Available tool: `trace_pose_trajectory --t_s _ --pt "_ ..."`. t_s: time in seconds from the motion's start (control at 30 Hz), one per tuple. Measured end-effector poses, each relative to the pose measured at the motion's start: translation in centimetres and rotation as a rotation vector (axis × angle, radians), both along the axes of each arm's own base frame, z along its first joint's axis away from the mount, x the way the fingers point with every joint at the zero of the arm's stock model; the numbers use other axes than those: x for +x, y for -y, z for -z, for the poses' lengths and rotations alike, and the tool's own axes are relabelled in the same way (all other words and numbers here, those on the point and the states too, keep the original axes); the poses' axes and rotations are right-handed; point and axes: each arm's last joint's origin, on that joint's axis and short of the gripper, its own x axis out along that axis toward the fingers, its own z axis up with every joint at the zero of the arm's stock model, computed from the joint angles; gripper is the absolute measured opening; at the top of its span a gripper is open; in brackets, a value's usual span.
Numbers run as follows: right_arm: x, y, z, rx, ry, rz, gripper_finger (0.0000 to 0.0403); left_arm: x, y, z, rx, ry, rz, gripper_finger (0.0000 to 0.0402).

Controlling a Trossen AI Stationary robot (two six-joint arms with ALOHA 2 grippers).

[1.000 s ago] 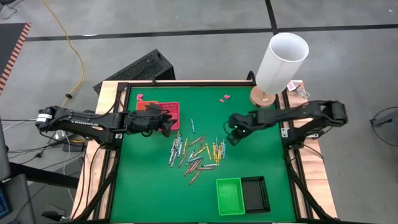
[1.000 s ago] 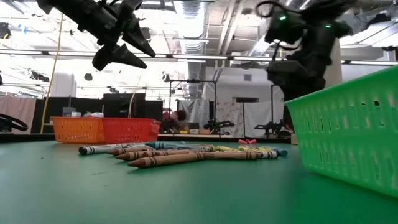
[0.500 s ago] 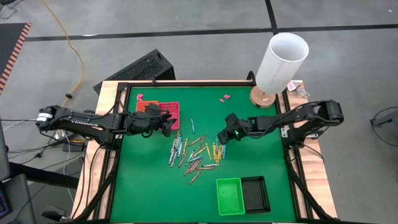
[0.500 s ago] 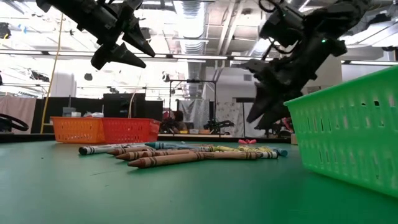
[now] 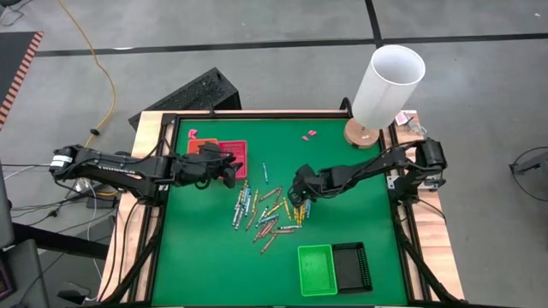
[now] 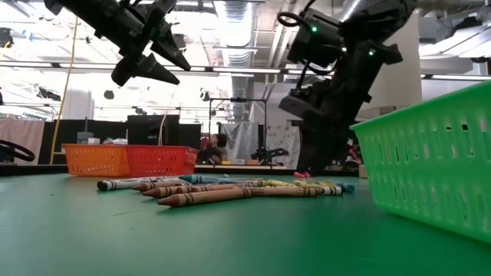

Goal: Sort crayons
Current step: Put the blue crayon into the red bin

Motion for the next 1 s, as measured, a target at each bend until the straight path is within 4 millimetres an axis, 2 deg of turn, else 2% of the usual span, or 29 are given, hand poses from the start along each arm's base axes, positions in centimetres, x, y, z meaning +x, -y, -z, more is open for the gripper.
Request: trace_pose_trajectory --t_s 0.8,1.0 --pt "-0.19 -0.2 0.14 -0.012 0.003 0.051 0.0118 0.0 -0.04 -0.07 0.008 0.007 -0.016 0.0181" --pt "-0.13 -0.8 0.07 -0.029 0.019 0.051 0.0118 0.0 -0.04 -0.07 0.008 0.007 -0.017 0.0181"
